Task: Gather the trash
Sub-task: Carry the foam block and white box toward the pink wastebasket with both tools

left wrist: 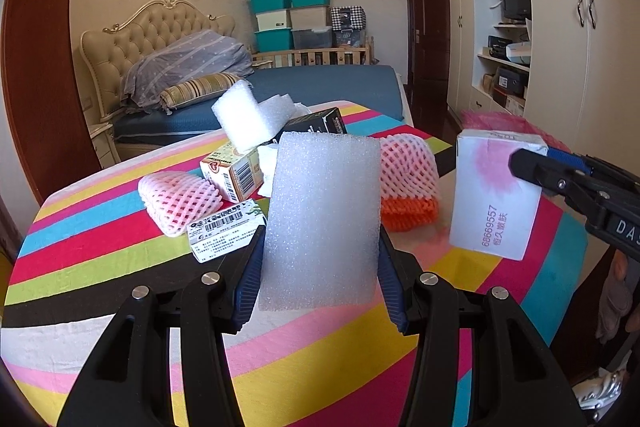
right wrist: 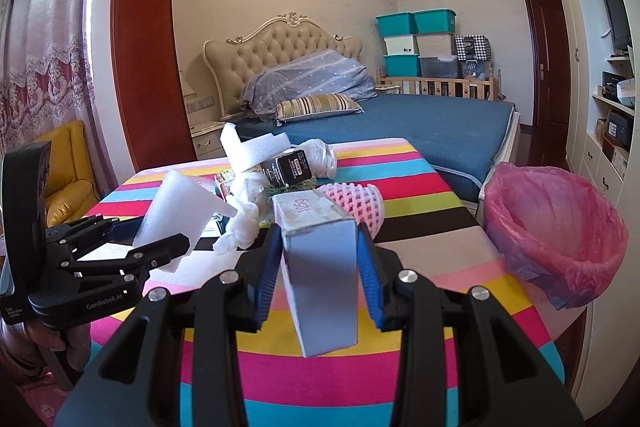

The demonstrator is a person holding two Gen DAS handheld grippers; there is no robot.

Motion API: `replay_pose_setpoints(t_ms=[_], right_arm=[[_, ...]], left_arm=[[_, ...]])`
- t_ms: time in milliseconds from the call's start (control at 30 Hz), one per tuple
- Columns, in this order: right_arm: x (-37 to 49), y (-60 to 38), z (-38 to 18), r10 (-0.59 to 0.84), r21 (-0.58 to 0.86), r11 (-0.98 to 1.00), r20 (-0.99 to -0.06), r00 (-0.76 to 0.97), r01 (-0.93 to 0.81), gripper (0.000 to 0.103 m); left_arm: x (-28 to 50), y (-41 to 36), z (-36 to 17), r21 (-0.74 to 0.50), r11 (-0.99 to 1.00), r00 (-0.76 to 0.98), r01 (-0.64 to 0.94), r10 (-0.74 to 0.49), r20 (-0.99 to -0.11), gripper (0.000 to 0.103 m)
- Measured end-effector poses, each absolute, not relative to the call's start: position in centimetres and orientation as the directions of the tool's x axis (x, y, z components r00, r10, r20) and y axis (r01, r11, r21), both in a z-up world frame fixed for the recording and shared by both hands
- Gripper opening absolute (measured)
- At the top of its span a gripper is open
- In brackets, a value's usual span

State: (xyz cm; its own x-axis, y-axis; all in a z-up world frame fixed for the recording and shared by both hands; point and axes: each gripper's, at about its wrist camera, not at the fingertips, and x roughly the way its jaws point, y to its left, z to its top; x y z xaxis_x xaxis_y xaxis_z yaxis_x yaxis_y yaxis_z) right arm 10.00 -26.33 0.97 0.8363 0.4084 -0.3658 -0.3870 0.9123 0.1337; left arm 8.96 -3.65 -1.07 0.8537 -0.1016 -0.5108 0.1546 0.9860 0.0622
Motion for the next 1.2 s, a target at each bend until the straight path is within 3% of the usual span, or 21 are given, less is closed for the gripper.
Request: replay_pose_setpoints(t_ms=[733,1200], right_arm=[[9.3,-32.8,2.3,0.309,0.184,0.947,-0.309,0.900,-0.262,0.036],[8.9,-39.1,2.8,0.206,0.234,0.961,-0.263,0.942,-0.145,0.036]], left_arm=[[10.5,-9.2,-0.2,0.159,0.951,0.840,0.265,-0.146,-0.523,0.048],[13.5,-15.1,0.6,0.130,0.914,0.783,0.385,-0.248,-0.571,0.048]])
